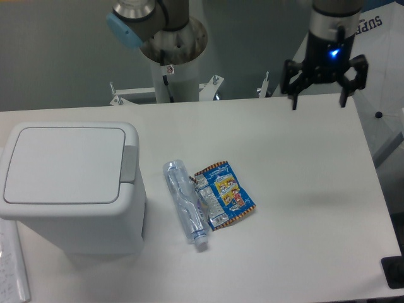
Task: Open the trash can
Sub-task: 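Move the open gripper over the table toward the white trash can, then lower the gripper to the lid edge of the white trash can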
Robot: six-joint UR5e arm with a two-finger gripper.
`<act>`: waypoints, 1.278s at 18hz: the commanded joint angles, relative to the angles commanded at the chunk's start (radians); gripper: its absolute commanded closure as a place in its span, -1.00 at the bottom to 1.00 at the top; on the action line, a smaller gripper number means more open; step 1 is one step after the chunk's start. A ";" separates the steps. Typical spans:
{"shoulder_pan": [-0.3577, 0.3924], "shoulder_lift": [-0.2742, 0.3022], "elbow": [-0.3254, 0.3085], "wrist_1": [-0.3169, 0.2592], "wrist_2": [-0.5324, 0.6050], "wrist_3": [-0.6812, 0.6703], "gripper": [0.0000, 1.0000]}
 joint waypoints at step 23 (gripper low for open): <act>-0.262 0.008 -0.054 0.176 -0.215 -0.559 -1.00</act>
